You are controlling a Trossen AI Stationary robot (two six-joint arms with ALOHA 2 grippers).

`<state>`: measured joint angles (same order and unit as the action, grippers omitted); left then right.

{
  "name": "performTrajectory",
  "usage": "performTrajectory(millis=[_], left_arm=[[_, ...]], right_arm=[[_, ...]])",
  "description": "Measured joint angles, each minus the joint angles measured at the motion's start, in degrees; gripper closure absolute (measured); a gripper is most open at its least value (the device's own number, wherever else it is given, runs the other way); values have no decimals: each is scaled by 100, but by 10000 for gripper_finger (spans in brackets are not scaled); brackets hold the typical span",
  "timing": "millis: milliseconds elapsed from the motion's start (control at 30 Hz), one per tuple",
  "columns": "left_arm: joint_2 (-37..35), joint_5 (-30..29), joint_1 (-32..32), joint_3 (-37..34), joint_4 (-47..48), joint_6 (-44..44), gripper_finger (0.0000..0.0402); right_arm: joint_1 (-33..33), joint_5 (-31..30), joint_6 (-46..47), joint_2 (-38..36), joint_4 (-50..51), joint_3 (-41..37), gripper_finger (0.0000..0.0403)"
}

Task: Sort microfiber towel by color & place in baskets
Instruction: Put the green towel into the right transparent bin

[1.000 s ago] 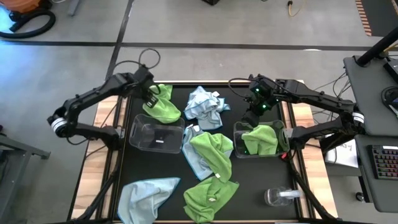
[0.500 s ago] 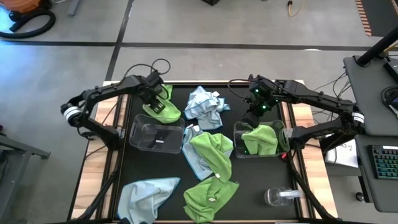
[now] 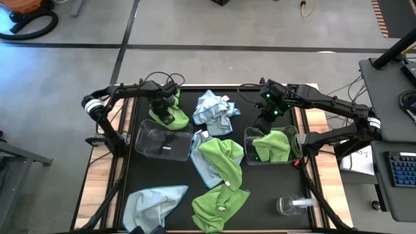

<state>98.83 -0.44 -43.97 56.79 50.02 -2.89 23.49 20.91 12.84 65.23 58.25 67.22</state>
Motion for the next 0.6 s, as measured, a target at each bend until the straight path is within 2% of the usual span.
performTrajectory(millis=[167, 333, 433, 533, 600], left_arm=[[232, 304, -4, 4, -101, 0, 274], [186, 349, 7, 125, -294, 106, 285], [129, 304, 9, 250, -369, 237, 321], [51, 322, 9, 467, -345, 256, 378], [52, 342, 9, 592, -282, 276, 393]], right_arm=[[0, 0, -48, 0, -6, 0, 312], [0, 0, -181, 0, -13, 0, 310], [0, 0, -300, 0, -13, 0, 312], [0, 0, -368, 0, -13, 0, 316], [0, 0, -382, 0, -7, 0, 318]])
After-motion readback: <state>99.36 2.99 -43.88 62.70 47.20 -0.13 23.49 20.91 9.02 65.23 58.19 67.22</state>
